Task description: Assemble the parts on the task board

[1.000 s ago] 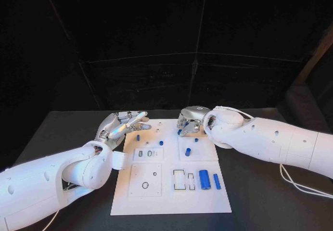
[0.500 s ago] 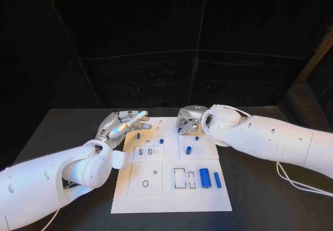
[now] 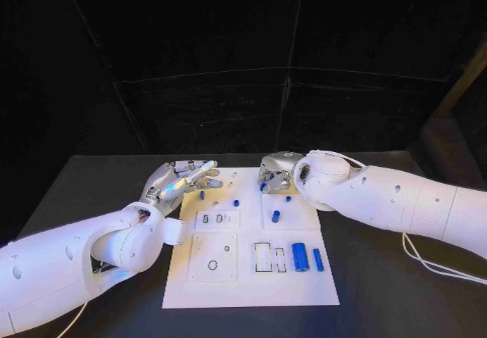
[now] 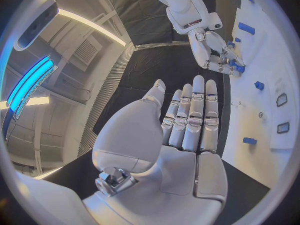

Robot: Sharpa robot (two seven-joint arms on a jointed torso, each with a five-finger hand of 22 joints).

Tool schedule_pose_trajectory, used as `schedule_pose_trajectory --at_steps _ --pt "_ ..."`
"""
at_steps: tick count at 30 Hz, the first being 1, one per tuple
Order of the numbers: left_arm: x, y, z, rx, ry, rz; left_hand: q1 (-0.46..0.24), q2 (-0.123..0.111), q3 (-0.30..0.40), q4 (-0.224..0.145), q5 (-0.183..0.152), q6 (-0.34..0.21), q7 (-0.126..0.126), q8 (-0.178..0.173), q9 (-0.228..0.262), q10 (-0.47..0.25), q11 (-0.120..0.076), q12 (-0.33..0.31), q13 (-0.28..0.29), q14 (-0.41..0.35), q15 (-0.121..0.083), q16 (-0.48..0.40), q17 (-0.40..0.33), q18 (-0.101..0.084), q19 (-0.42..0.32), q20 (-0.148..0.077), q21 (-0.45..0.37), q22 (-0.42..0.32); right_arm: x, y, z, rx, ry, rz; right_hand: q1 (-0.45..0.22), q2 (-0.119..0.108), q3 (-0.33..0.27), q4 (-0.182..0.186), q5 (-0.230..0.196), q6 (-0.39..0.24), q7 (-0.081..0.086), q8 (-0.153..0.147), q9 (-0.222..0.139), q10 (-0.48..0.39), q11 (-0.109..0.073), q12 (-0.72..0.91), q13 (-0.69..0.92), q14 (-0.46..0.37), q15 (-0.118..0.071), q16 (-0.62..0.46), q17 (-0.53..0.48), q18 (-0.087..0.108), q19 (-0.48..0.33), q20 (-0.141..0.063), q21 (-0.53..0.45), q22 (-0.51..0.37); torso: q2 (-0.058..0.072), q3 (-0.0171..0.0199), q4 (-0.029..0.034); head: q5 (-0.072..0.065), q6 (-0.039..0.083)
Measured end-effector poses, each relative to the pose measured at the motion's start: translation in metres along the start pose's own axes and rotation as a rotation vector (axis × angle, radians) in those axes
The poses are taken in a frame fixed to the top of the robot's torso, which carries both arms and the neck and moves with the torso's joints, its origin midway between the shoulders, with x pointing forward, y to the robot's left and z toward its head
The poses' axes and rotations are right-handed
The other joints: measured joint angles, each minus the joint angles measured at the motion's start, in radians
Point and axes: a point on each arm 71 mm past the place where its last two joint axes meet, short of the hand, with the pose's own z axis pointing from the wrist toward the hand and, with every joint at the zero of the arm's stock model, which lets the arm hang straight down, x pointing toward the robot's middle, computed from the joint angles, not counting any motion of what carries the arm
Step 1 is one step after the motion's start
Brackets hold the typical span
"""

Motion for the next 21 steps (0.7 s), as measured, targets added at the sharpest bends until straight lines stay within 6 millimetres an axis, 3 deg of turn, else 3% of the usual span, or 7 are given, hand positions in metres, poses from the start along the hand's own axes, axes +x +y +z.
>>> schedule_pose_trajectory --at_steps 7,10,15,17,21 --pt "-0.0005 0.0009 0.0003 -0.008 0.005 -0.002 0.0 0.0 0.0 0.0 0.0 0.0 0.0 0.0 0.0 0.0 0.0 0.0 0.0 0.0 0.0 0.0 0.0 0.0 0.0 0.0 0.0 0.0 -0.0001 0.0001 0.0005 0.002 0.001 -0.003 0.019 0.018 0.062 -0.003 -0.046 0.029 -0.01 0.0 0.001 0.022 -0.011 0.016 -0.002 0.0 0.0 0.029 0.031 0.0 0.0 0.0 0.04 0.043 0.001 0.0 0.0009 -0.001 -0.001" --pt "-0.0004 0.0013 0.0005 -0.011 0.008 -0.004 0.0 0.0 0.0 0.0 0.0 0.0 0.0 0.0 0.0 0.0 0.0 -0.004 0.0 0.0 0.0 0.0 0.001 0.0 0.003 -0.003 0.0 0.0 -0.0006 0.0005 0.0007 0.002 -0.003 -0.004 0.042 0.012 0.114 -0.002 -0.081 0.046 -0.008 0.006 0.002 0.037 -0.011 0.02 -0.003 0.0 0.0 0.043 0.044 0.0 0.0 0.0 0.063 0.067 0.002 0.0001 0.0012 -0.001 -0.001" --pt "-0.0003 0.0018 0.0006 -0.016 0.011 -0.005 0.0 0.0 0.001 -0.001 0.0 0.0 0.0 0.0 0.0 0.0 0.0 -0.004 0.0 0.0 0.0 0.0 0.001 0.0 0.003 -0.003 0.0 0.0 -0.0018 0.0016 0.0006 -0.002 -0.021 -0.005 0.047 0.004 0.19 0.001 -0.088 0.057 -0.008 0.005 0.002 0.042 -0.009 0.028 -0.003 0.004 -0.004 0.068 0.07 0.0 0.004 -0.004 0.102 0.111 0.003 0.0002 0.0014 -0.001 0.002" --pt "-0.0003 0.0019 0.0006 -0.017 0.011 -0.006 0.0 0.0 0.003 -0.003 0.0 0.0 0.0 0.0 0.0 0.0 0.0 -0.004 0.0 0.0 0.0 0.0 0.001 0.0 0.003 -0.003 0.0 0.0 -0.0025 0.0029 0.0004 -0.006 -0.033 -0.004 0.027 -0.016 0.253 0.002 -0.091 0.065 -0.007 0.005 0.002 0.045 -0.005 0.031 -0.003 0.004 -0.004 0.082 0.079 0.0 0.004 -0.004 0.124 0.129 0.003 0.0001 0.0016 0.0 0.004" --pt "-0.001 0.0022 0.0008 -0.02 0.012 -0.006 0.0 0.0 0.003 -0.003 0.0 0.0 0.0 0.0 0.0 0.0 0.0 -0.004 0.0 0.0 0.0 -0.004 0.001 0.0 0.003 -0.003 0.0 0.0 -0.0048 0.0057 0.0002 -0.015 -0.067 0.001 0.01 -0.044 0.297 0.004 -0.091 0.067 -0.009 0.005 0.002 0.045 -0.005 0.031 -0.002 0.0 -0.008 0.085 0.082 0.0 0.0 -0.007 0.133 0.138 0.003 -0.0001 0.0019 0.001 0.009"
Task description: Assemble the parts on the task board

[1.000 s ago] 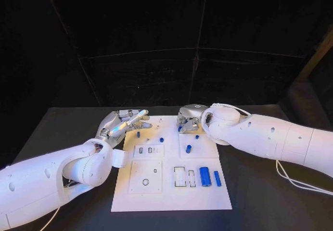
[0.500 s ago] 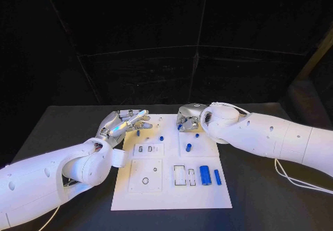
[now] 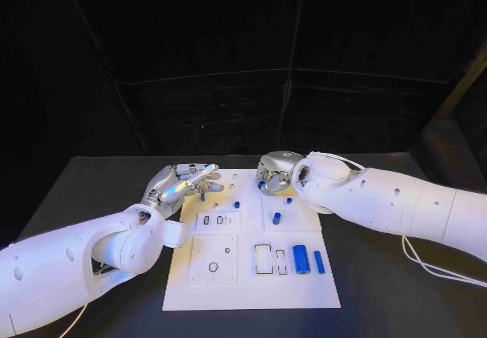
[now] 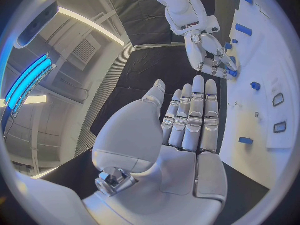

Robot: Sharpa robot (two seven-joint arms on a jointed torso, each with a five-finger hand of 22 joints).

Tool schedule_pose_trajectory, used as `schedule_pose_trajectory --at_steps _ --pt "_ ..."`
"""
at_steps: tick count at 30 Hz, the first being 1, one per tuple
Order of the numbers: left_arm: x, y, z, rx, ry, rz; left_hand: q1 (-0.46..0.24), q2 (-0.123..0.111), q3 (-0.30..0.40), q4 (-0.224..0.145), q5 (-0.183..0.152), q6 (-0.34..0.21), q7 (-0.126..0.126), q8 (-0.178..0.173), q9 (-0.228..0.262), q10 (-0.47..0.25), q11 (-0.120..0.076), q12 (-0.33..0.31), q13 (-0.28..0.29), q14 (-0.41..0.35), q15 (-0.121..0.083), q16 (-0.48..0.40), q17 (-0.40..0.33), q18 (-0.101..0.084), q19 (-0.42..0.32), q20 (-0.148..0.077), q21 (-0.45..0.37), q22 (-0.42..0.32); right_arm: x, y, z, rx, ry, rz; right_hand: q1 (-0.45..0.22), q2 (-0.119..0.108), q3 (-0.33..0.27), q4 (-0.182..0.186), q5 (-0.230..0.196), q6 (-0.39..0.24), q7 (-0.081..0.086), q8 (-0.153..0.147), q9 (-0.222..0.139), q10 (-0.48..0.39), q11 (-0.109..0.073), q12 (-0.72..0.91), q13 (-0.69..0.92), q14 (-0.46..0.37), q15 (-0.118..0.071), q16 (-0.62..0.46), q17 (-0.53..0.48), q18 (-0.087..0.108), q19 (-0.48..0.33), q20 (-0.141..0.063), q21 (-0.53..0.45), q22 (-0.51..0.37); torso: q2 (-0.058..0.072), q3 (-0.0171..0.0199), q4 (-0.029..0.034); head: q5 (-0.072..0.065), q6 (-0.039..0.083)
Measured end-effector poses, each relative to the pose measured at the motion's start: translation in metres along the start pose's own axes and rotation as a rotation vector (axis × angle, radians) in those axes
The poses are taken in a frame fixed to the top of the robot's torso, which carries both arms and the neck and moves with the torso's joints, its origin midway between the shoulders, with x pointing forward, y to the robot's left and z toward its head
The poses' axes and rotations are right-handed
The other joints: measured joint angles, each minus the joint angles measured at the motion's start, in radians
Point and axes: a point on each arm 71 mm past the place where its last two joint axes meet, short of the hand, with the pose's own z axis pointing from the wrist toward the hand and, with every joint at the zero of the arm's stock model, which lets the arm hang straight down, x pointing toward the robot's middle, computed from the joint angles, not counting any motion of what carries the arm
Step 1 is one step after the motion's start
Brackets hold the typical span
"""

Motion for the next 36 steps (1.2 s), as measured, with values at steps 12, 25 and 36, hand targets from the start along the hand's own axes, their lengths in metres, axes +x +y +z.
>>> schedule_pose_trajectory --at_steps 12,25,36 --pt "-0.003 0.001 0.001 -0.002 -0.004 0.002 0.0 0.0 0.0 0.0 0.0 0.0 0.0 0.0 0.0 0.0 0.0 0.0 0.0 0.0 0.0 0.0 0.001 0.0 0.0 0.0 0.0 0.0 -0.008 0.018 0.011 -0.028 -0.129 0.024 -0.009 -0.027 0.051 0.001 0.007 0.0 0.0 0.0 -0.001 0.0 0.0 0.0 0.001 0.0 0.0 0.017 0.018 0.0 -0.003 0.003 0.018 0.018 0.003 -0.0007 0.0037 0.002 0.012" --pt "-0.004 -0.001 0.0 -0.001 -0.002 0.002 0.0 0.0 0.0 0.0 0.0 0.0 0.0 0.0 0.0 0.0 0.0 0.0 0.0 0.0 0.0 0.0 0.001 0.0 0.0 0.0 0.0 0.0 -0.017 0.027 0.029 -0.024 -0.195 0.029 -0.018 -0.043 0.066 0.005 0.007 -0.002 0.002 0.0 -0.001 0.0 0.0 0.0 0.001 0.0 0.0 0.023 0.025 0.0 -0.003 0.003 0.024 0.025 0.014 -0.0034 0.0095 0.003 0.018" --pt "-0.002 -0.003 0.001 0.003 0.003 0.002 0.0 0.0 0.0 0.0 0.0 0.0 0.0 0.0 0.0 0.0 0.0 0.0 0.0 0.0 0.0 0.0 0.001 0.0 0.0 0.0 0.0 0.0 -0.02 0.027 0.036 -0.016 -0.195 0.032 -0.023 -0.048 0.077 0.005 0.007 -0.006 0.006 0.0 -0.001 0.0 0.0 -0.001 0.0 0.0 0.0 0.027 0.028 0.0 -0.003 0.003 0.028 0.028 0.024 -0.0098 0.0151 0.0 0.016"
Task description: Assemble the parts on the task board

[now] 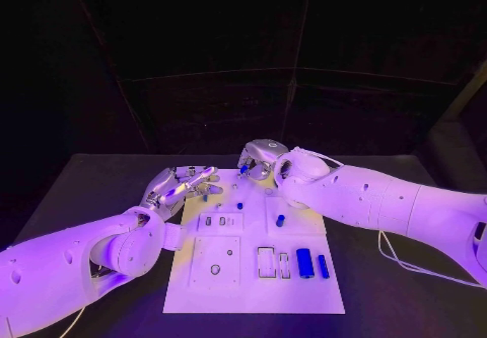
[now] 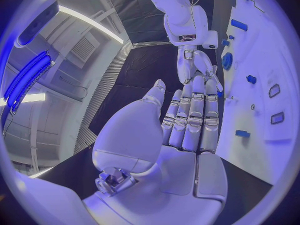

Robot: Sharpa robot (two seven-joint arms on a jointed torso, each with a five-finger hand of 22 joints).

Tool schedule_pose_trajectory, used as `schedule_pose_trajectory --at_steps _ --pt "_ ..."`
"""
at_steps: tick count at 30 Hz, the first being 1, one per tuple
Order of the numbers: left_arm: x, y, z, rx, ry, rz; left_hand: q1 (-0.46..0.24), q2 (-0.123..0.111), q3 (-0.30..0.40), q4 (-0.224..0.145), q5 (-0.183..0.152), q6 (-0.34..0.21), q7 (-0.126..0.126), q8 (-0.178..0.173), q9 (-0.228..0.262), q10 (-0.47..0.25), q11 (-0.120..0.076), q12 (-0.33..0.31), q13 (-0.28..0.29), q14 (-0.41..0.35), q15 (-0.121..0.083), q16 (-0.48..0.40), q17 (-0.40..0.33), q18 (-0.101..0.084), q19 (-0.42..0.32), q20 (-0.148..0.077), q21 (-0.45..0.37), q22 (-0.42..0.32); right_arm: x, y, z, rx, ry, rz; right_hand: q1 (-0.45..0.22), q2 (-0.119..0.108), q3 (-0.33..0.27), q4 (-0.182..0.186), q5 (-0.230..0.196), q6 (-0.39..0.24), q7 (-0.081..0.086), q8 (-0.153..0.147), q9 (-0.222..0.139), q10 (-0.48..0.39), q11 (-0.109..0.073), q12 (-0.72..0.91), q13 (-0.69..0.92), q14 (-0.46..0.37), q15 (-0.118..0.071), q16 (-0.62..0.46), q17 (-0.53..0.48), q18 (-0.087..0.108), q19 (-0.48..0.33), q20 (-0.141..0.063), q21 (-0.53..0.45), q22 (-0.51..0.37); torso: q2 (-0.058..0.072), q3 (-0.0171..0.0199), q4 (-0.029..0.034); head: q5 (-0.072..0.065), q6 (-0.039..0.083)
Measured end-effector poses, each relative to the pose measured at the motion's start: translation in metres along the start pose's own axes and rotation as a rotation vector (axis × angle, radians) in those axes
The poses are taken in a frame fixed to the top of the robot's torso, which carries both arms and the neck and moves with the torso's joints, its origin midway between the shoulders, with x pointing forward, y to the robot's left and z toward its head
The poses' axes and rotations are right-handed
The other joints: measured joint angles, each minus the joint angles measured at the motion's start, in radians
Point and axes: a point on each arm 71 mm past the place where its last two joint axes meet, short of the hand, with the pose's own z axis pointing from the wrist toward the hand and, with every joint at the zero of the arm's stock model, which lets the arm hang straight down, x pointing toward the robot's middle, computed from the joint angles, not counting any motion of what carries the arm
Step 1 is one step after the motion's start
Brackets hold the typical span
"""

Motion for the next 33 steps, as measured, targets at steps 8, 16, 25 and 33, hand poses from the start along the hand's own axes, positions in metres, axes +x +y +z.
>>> schedule_pose_trajectory --at_steps 8,16,25,33 --pt "0.0 -0.001 0.0 0.001 0.0 0.0 0.0 0.0 0.0 0.0 0.0 0.0 0.0 0.0 0.0 0.0 0.0 0.0 0.0 0.0 0.0 0.0 0.001 0.0 0.003 0.003 0.0 0.0 0.002 0.003 0.002 -0.006 0.026 0.003 0.0 0.0 0.003 0.003 0.0 0.0 0.0 0.0 0.0 0.0 0.0 0.0 0.0 0.0 0.0 0.0 0.001 0.0 0.0 0.0 0.0 0.001 0.005 -0.0019 0.0023 0.0 -0.002" --pt "0.0 -0.001 0.0 0.002 0.0 0.001 0.0 0.0 0.0 0.0 0.0 0.0 0.0 0.0 0.0 0.0 0.0 0.0 0.0 0.0 0.0 0.0 0.001 0.0 0.003 0.003 0.0 0.0 0.003 0.004 0.004 -0.006 0.046 0.002 0.0 0.0 0.003 0.003 0.0 0.0 0.0 0.0 0.0 0.0 0.0 -0.004 0.0 0.0 0.0 0.005 0.001 0.0 0.0 0.0 0.0 0.002 0.006 -0.0026 0.0027 0.005 -0.003" --pt "0.0 -0.001 0.001 0.002 0.0 0.001 0.0 0.0 0.0 0.0 0.0 0.0 0.0 0.0 0.0 0.0 0.0 0.0 0.0 0.0 0.0 0.0 0.001 0.0 0.003 0.003 0.0 0.0 0.003 0.007 0.008 -0.004 0.051 0.002 -0.015 -0.015 0.017 0.014 0.0 -0.014 0.004 -0.005 -0.002 -0.016 -0.001 -0.004 0.0 -0.004 0.004 0.005 -0.01 0.0 -0.007 0.007 0.004 -0.001 0.008 -0.0031 0.0033 0.007 -0.002" --pt "0.0 -0.001 0.001 0.002 0.001 0.001 0.0 0.0 0.0 0.0 0.0 0.0 0.0 0.0 0.0 0.0 0.0 0.0 0.0 0.0 0.0 0.0 0.001 0.0 0.003 0.003 0.0 0.0 0.006 0.008 0.011 0.008 0.056 0.002 -0.032 -0.032 0.036 0.028 -0.001 -0.051 0.017 -0.01 -0.003 -0.06 0.013 -0.02 -0.001 -0.005 0.013 0.005 -0.005 0.0 -0.011 0.011 0.007 0.003 0.009 -0.0031 0.0033 0.008 -0.001"
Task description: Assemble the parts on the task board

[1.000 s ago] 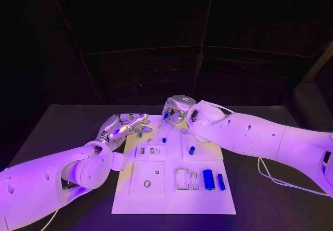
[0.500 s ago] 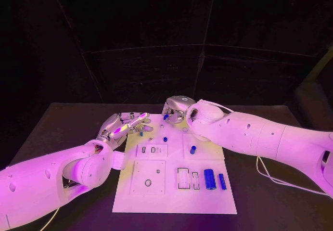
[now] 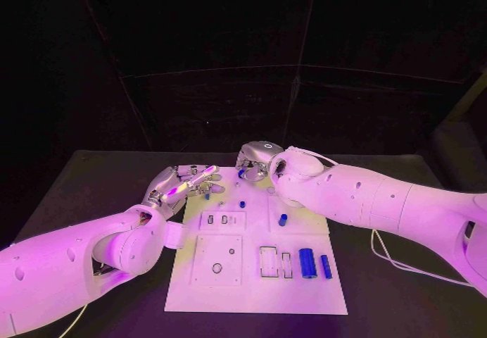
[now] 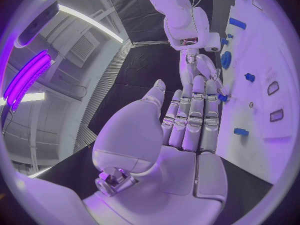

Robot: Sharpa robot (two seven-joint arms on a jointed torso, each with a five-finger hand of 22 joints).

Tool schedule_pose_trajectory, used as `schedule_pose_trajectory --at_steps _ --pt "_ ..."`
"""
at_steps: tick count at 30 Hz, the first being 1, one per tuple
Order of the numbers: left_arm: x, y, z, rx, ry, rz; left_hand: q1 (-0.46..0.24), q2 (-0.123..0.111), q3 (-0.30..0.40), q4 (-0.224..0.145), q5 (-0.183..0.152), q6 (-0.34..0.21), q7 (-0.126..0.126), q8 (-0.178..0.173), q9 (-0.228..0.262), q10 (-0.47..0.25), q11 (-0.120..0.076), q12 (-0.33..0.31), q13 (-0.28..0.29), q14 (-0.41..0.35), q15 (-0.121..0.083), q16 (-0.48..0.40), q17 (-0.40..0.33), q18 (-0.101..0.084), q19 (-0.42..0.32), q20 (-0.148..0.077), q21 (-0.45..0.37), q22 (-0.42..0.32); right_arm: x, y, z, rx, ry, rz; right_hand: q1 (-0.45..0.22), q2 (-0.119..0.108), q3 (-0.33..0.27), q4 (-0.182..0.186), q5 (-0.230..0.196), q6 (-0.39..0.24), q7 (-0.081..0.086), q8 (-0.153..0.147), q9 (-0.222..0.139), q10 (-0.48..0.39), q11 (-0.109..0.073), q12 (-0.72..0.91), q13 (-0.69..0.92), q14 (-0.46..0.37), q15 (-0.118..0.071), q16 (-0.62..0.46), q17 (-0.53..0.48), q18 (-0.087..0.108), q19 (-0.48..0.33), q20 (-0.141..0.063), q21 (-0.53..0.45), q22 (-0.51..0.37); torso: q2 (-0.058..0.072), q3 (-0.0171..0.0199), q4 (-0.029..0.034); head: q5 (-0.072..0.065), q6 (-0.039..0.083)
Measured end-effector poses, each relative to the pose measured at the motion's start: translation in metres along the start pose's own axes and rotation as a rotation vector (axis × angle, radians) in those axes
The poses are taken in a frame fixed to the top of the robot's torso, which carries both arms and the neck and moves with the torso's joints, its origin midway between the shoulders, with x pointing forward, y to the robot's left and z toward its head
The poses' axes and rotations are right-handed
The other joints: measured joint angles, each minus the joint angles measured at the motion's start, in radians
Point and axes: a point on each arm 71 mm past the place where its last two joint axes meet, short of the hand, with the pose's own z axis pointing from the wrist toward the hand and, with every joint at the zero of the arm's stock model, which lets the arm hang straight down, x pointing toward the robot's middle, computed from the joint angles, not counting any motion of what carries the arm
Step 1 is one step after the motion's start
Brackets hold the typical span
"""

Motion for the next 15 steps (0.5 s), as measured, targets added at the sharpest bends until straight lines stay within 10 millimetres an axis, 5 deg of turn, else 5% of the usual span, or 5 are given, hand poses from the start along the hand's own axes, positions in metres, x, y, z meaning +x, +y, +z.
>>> schedule_pose_trajectory --at_steps 15 --pt "-0.0014 -0.0002 0.0001 -0.005 -0.001 0.001 0.0 0.0 -0.003 -0.003 0.0 0.0 0.0 -0.004 0.0 0.0 0.0 -0.004 0.0 0.0 0.0 -0.004 0.002 0.0 0.0 0.0 0.0 0.0 -0.0028 -0.0041 -0.0095 0.01 -0.006 0.008 -0.027 -0.056 -0.016 0.034 -0.011 -0.1 0.014 0.0 -0.001 -0.116 0.023 -0.014 0.003 -0.014 0.021 -0.017 -0.055 0.0 -0.034 0.026 -0.023 -0.054 0.001 0.0014 -0.0012 0.005 0.002"
